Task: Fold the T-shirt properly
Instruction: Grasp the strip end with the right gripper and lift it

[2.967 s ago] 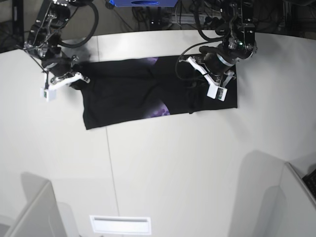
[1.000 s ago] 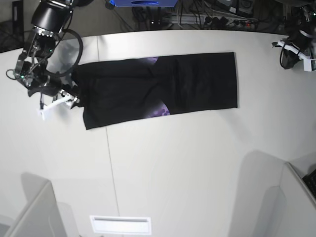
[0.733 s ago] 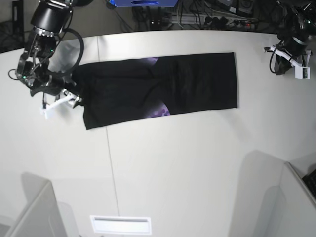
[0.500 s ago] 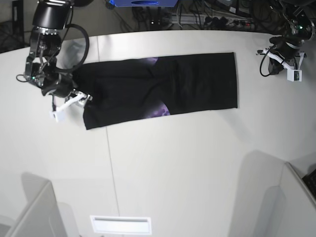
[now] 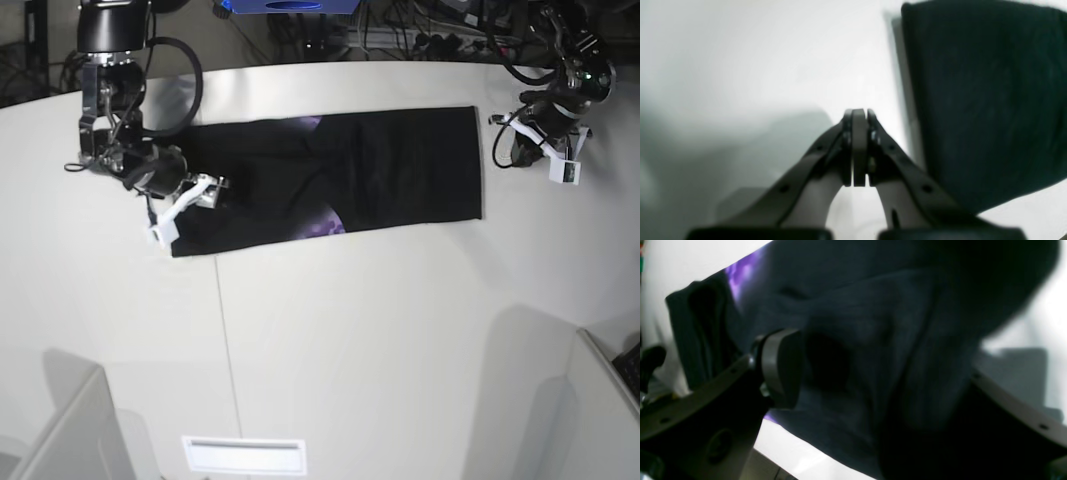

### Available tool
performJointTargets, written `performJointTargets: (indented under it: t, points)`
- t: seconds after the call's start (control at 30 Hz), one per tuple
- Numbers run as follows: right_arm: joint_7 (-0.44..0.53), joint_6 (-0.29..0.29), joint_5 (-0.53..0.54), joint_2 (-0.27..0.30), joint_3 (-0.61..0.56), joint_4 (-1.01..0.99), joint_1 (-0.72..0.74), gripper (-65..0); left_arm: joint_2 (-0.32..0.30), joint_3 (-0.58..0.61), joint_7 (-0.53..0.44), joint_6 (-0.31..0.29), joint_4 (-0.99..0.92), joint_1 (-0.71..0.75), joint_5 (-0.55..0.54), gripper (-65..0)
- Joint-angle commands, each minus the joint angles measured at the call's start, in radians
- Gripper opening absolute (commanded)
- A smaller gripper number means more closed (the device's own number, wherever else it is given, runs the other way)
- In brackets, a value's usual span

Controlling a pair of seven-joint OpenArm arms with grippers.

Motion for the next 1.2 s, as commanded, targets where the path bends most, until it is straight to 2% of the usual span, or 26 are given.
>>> performJointTargets:
  t: [0.0,0.13,0.23,0.33,0.5,0.6,0.7,0.77,0.93,1.17]
  points:
    - [-0.069,-0.019,-0.044,0.003,-0.008,-0.014,-0.013,-19.8,-0.011,0.01,-0.013,0.006,0.025,0.004,-0.013,-65.0]
    - [-0.067,-0.02,-0.045,0.009,-0.004,-0.017,-0.013,-20.0,-0.009,0.058,-0.013,0.009,0.016,-0.013,-0.013,-65.0]
    - [-0.067,-0.02,-0.045,0.012,-0.004,-0.017,-0.013,-26.3,-0.006,0.066,-0.013,0.009,-0.003,-0.019,-0.013,-65.0]
    - [-0.064,-0.02,-0.045,0.023,-0.004,-0.017,-0.017,-38.9,-0.006,0.075,-0.013,0.009,-0.007,-0.033,-0.013,-65.0]
    - [0.015,-0.025,-0.047,0.032,-0.004,-0.02,-0.017,-63.8,-0.006,0.075,-0.011,0.009,-0.007,-0.037,-0.013,-65.0]
    - [0.032,-0.034,-0.047,0.049,-0.004,-0.022,-0.012,-65.0,-0.006,0.076,-0.011,0.009,-0.007,-0.034,-0.013,-65.0]
    - [0.032,-0.132,-0.048,0.053,-0.008,0.0,-0.009,-65.0,-0.011,0.099,-0.011,0.009,-0.007,-0.031,-0.013,-65.0]
    - [0.026,-0.175,-0.068,0.072,-0.016,0.046,0.002,-65.0,-0.012,0.112,-0.011,0.009,-0.006,-0.014,-0.013,-65.0]
    - [0.011,-0.18,-0.243,0.073,-0.077,0.176,0.005,-65.0,-0.009,0.112,-0.011,0.009,-0.006,-0.013,-0.013,-65.0]
    - [-0.092,-0.18,-0.498,0.012,-0.162,0.311,0.025,-65.0,-0.015,0.107,-0.011,0.009,0.026,-0.007,-0.013,-65.0]
